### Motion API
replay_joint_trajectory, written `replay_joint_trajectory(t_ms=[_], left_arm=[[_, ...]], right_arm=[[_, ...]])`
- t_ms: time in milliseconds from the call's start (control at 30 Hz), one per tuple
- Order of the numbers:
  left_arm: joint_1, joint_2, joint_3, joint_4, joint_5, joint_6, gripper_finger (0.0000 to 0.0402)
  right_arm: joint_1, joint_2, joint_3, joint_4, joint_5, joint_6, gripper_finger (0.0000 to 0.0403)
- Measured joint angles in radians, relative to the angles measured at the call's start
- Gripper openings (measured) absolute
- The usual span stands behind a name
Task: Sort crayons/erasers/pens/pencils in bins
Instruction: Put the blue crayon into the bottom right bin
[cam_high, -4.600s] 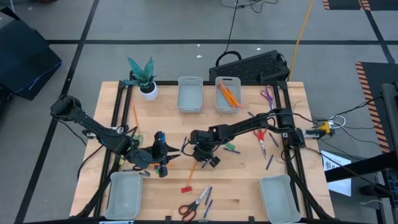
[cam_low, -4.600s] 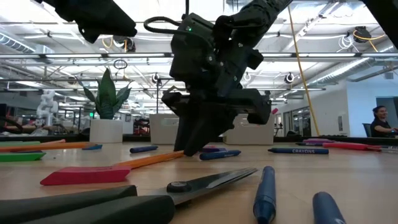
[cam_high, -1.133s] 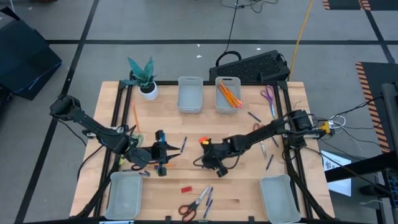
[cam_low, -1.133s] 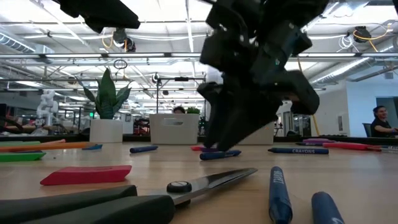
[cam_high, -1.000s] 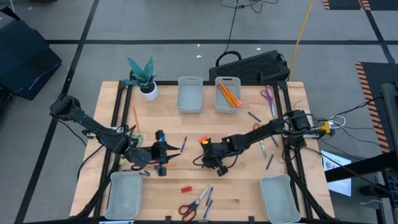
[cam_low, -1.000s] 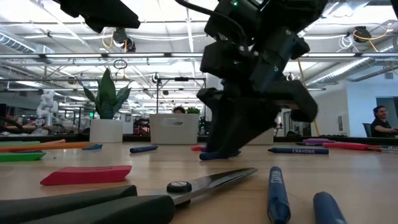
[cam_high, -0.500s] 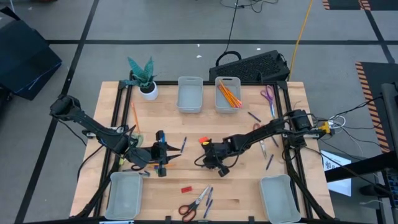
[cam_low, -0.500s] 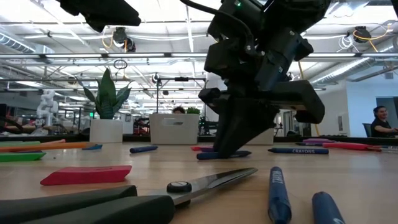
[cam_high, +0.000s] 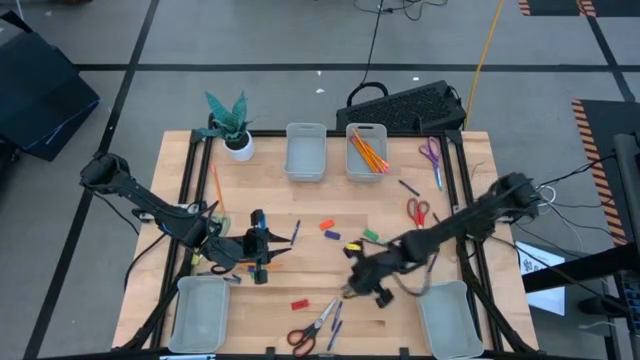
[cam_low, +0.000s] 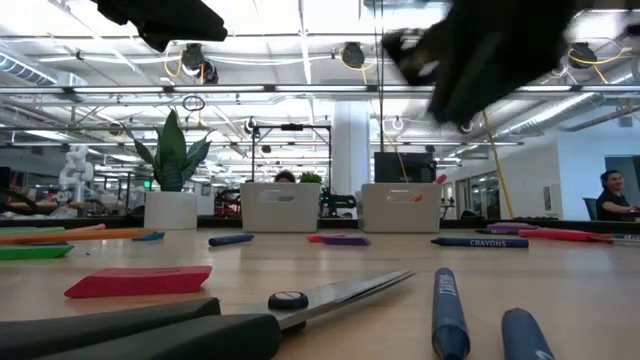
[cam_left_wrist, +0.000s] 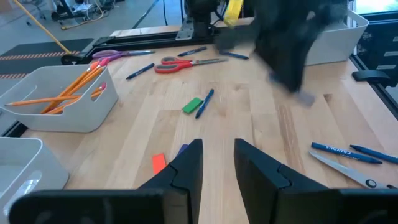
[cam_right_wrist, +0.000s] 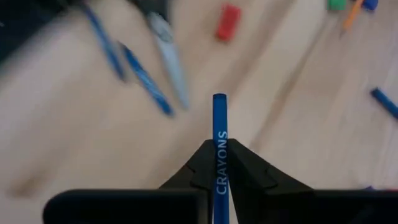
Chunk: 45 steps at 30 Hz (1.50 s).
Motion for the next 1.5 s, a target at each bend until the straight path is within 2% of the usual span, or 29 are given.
replay_joint_trajectory(t_ms=[100,167,233,433,600,800,867,1000,1133,1367,1500], left_arm=[[0.0,0.0,0.0,0.0,0.0,0.0,0.0095],[0.0,0.0,0.0,0.001,0.0,0.0,0.0095],[0.0,0.0,0.0,0.001,0.0,0.0,0.0095],[0.0,0.0,0.0,0.002,0.0,0.0,0.0095],[0.0,0.0,0.0,0.003,0.0,0.0,0.0095],[0.0,0.0,0.0,0.004,0.0,0.0,0.0095],[0.0,0.0,0.0,0.004,0.0,0.0,0.0095],[0.0,0.0,0.0,0.004,0.0,0.0,0.0095],[0.0,0.0,0.0,0.004,0.0,0.0,0.0095],[0.0,0.0,0.0,0.003,0.001,0.0,0.0095],[0.0,0.0,0.0,0.005,0.001,0.0,0.0095]], right_arm=[[0.063,-0.1,0.0,-0.081,0.04,0.197,0.0026],[0.103,-0.165,0.001,-0.168,0.113,0.403,0.0024],[0.136,-0.22,0.001,-0.271,0.129,0.624,0.0024],[0.279,-0.314,0.001,-0.473,-0.005,1.21,0.0024],[0.417,-0.317,0.001,-0.581,-0.038,1.695,0.0023],[0.485,-0.282,-0.012,-0.67,-0.061,2.033,0.0026],[0.488,-0.264,-0.048,-0.643,-0.101,2.075,0.0029],[0.49,-0.227,-0.171,-0.491,-0.236,2.051,0.0039],[0.482,-0.216,-0.264,-0.337,-0.263,2.006,0.0061],[0.478,-0.232,-0.203,-0.352,-0.263,1.942,0.0123],[0.434,-0.262,-0.122,-0.414,-0.187,1.796,0.0133]])
